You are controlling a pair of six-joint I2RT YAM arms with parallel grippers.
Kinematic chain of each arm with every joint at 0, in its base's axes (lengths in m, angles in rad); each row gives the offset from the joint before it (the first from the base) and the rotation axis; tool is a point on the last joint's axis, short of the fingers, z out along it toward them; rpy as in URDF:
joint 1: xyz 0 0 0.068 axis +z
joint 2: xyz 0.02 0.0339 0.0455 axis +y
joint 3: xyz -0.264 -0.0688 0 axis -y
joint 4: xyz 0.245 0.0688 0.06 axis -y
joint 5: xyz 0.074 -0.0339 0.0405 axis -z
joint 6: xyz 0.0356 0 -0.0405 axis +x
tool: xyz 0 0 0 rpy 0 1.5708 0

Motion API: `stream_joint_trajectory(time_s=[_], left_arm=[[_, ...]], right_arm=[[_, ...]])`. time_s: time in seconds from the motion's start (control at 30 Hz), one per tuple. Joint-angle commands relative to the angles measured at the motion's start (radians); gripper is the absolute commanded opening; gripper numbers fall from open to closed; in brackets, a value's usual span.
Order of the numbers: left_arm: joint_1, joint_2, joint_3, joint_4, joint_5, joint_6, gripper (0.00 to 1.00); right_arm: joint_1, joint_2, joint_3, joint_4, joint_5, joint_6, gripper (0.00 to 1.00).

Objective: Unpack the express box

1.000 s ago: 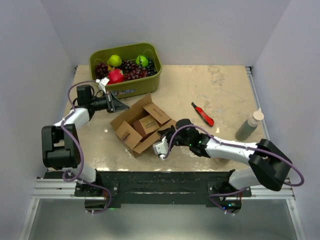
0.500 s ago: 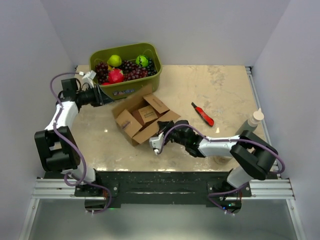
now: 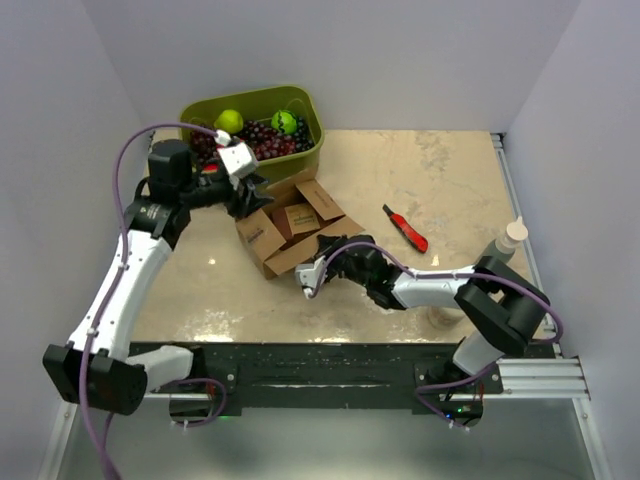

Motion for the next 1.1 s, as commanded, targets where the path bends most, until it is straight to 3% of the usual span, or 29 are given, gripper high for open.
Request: stream_joint_trajectory(time_s=[0.0,0.03,0.07,0.13,0.4,0.5,0.6,0.7,0.73,0.77,0.8,0.83,0.87,1.07], left_arm=[[-0.14,-0.002,-0.033,-0.054,-0.179,0.217,0.56],[-0.159,-0.002,-0.074,0.007,-0.246,0.217,0.62],[-0.177,0.0,-0.093,0.036,-0.305,0.211,0.8],[-0.194,0.018,-0.114,0.078,-0.391,0.231,0.99],[-0.209,0.128,-0.134,0.175,-0.629,0.11,1.0],[-0.211,0.165,-0.119,0.182,-0.654,0.101,1.0],[-0.208,0.223,-0.072,0.118,-0.619,0.088,0.9],[-0.199,0.248,-0.052,0.058,-0.497,0.073,0.63],[-0.199,0.25,-0.052,0.031,-0.472,0.073,0.47],[-0.194,0.254,-0.052,0.017,-0.454,0.065,0.37],[-0.187,0.256,-0.061,0.001,-0.42,0.059,0.15],[-0.179,0.256,-0.068,-0.018,-0.406,0.049,0.05],[-0.145,0.248,-0.096,-0.023,-0.377,0.018,0.0],[0.042,0.238,-0.15,-0.019,-0.149,-0.134,0.0]], right_arm=[[-0.005,0.014,0.037,-0.047,-0.003,0.055,0.0],[-0.003,0.011,0.032,-0.054,-0.009,0.043,0.0],[-0.003,0.004,0.027,-0.06,-0.024,0.035,0.0],[-0.005,-0.017,0.006,-0.063,-0.038,0.006,0.0],[-0.003,-0.108,-0.098,-0.084,-0.102,-0.111,0.0],[-0.005,-0.14,-0.118,-0.089,-0.113,-0.142,0.0],[-0.005,-0.151,-0.124,-0.101,-0.113,-0.146,0.0],[-0.008,-0.149,-0.135,-0.092,-0.096,-0.155,0.0],[-0.008,-0.151,-0.137,-0.09,-0.084,-0.155,0.0],[-0.011,-0.154,-0.14,-0.09,-0.081,-0.157,0.0],[-0.02,-0.158,-0.141,-0.09,-0.081,-0.155,0.0],[-0.023,-0.161,-0.144,-0.09,-0.079,-0.154,0.0],[-0.032,-0.167,-0.15,-0.097,-0.073,-0.157,0.0],[-0.069,-0.203,-0.219,-0.138,0.017,-0.133,0.02]])
